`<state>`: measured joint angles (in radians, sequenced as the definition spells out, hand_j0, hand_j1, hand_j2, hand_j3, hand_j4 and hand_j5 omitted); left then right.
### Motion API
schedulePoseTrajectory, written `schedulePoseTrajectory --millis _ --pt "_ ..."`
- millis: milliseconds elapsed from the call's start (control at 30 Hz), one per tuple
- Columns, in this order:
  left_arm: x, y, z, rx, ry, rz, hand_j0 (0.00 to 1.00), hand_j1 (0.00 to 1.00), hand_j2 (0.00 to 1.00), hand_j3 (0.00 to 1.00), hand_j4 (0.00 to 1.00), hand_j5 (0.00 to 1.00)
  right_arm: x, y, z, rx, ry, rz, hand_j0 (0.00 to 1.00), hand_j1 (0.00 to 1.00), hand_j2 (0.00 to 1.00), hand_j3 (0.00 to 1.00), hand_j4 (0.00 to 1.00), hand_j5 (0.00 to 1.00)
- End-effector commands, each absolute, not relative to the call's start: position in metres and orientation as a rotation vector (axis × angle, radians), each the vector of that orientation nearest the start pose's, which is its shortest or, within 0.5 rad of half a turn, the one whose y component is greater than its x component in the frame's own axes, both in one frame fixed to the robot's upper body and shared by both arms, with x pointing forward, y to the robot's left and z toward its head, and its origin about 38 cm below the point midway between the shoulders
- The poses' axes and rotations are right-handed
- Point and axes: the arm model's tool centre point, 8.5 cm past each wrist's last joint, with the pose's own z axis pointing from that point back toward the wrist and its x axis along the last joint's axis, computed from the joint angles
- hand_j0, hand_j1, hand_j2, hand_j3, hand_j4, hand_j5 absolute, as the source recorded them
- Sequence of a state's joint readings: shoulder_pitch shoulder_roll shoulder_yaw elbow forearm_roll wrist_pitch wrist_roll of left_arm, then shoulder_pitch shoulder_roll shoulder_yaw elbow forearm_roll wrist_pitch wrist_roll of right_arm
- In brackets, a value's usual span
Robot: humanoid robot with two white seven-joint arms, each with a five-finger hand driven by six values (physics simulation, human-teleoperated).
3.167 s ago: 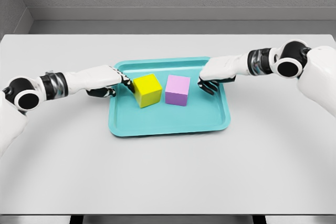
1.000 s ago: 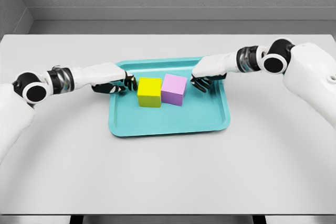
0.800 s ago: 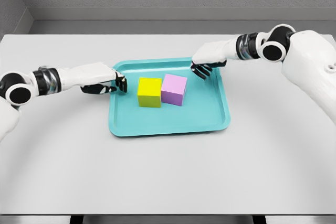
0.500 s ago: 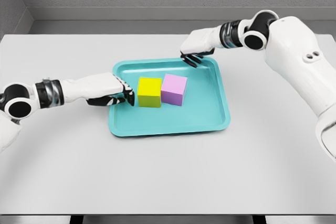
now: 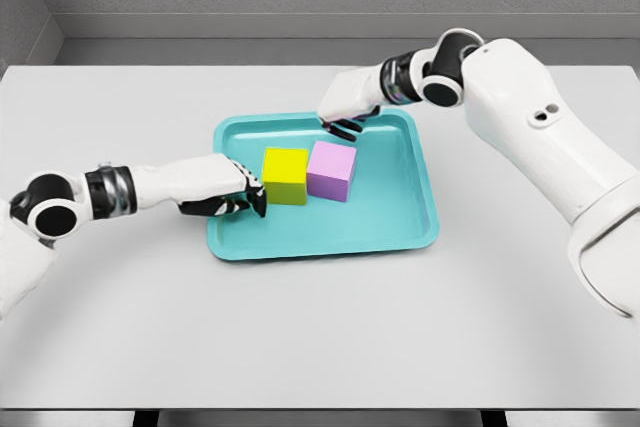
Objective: Push two cubes
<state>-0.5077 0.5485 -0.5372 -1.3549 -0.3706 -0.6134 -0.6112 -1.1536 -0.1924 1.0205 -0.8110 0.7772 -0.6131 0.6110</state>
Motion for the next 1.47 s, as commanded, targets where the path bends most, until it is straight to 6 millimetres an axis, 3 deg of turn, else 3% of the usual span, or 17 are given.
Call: schedulePoseTrajectory --millis 0,267,567,700,833,867,933,967,1000,1033,1067,1100,1133,1233,1333,1400,1433 --pt "0.427 0.229 0.134 0.067 -1.500 -1.940 0.46 0.46 0.46 0.46 0.46 0.46 0.542 -0.091 0.202 0.596 1.267 -3.176 0.10 0.10 0.10 0.10 0.10 0.10" --pt "0.433 0.226 0.120 0.055 -1.468 -1.917 0.46 0.46 0.46 0.46 0.46 0.46 0.539 -0.083 0.200 0.578 1.263 -3.164 0.10 0.10 0.10 0.10 0.10 0.10" --pt "0.434 0.227 0.121 0.059 -1.466 -1.916 0.46 0.46 0.46 0.46 0.46 0.46 0.540 -0.084 0.201 0.579 1.271 -3.166 0.10 0.10 0.10 0.10 0.10 0.10" --pt "0.434 0.228 0.121 0.059 -1.467 -1.914 0.46 0.46 0.46 0.46 0.46 0.46 0.552 -0.102 0.223 0.645 1.424 -3.159 0.10 0.10 0.10 0.10 0.10 0.10" --pt "0.425 0.221 0.142 0.060 -1.543 -1.934 0.46 0.46 0.46 0.46 0.46 0.46 0.562 -0.154 0.236 0.765 1.427 -3.204 0.12 0.12 0.12 0.12 0.12 0.12" --pt "0.420 0.235 0.155 0.065 -1.557 -1.936 0.49 0.49 0.49 0.49 0.49 0.49 0.564 -0.174 0.239 0.803 1.455 -3.221 0.12 0.12 0.12 0.12 0.12 0.12" --pt "0.401 0.252 0.176 0.057 -1.594 -1.946 0.74 0.74 0.74 0.74 0.74 0.74 0.568 -0.228 0.249 0.922 1.498 -3.265 0.12 0.12 0.12 0.12 0.12 0.12" --pt "0.388 0.279 0.199 0.092 -1.626 -1.910 0.93 0.93 0.93 0.93 0.93 0.93 0.568 -0.255 0.257 0.984 1.534 -3.279 0.12 0.12 0.12 0.12 0.12 0.12" --pt "0.378 0.298 0.212 0.127 -1.639 -1.882 1.00 1.00 1.00 1.00 1.00 1.00 0.562 -0.285 0.248 0.983 1.573 -3.331 0.12 0.12 0.12 0.12 0.12 0.12" --pt "0.373 0.318 0.215 0.166 -1.600 -1.876 1.00 1.00 1.00 1.00 1.00 1.00 0.558 -0.309 0.249 1.021 1.574 -3.360 0.14 0.14 0.14 0.14 0.14 0.14" --pt "0.372 0.327 0.218 0.191 -1.602 -1.853 1.00 1.00 1.00 1.00 1.00 1.00 0.554 -0.333 0.251 1.062 1.581 -3.389 0.27 0.27 0.27 0.27 0.27 0.27" --pt "0.371 0.338 0.224 0.223 -1.614 -1.818 1.00 1.00 1.00 1.00 1.00 1.00 0.547 -0.353 0.248 1.076 1.606 -3.417 0.59 0.59 0.59 0.59 0.59 0.59" --pt "0.370 0.349 0.235 0.248 -1.636 -1.782 1.00 1.00 1.00 1.00 1.00 1.00 0.545 -0.361 0.248 1.077 1.624 -3.425 1.00 1.00 1.00 1.00 1.00 1.00" --pt "0.372 0.356 0.232 0.248 -1.624 -1.758 1.00 1.00 1.00 1.00 1.00 1.00 0.539 -0.370 0.241 1.077 1.594 -3.453 1.00 1.00 1.00 1.00 1.00 1.00" --pt "0.379 0.376 0.214 0.255 -1.559 -1.705 1.00 1.00 1.00 1.00 1.00 1.00 0.540 -0.365 0.239 1.063 1.601 -3.450 1.00 1.00 1.00 1.00 1.00 1.00" --pt "0.378 0.355 0.189 0.190 -1.537 -1.730 1.00 1.00 1.00 1.00 1.00 1.00 0.541 -0.364 0.239 1.059 1.604 -3.448 1.00 1.00 1.00 1.00 1.00 1.00" --pt "0.378 0.350 0.186 0.177 -1.542 -1.733 1.00 1.00 1.00 1.00 1.00 1.00 0.540 -0.367 0.240 1.069 1.602 -3.450 1.00 1.00 1.00 1.00 1.00 1.00"
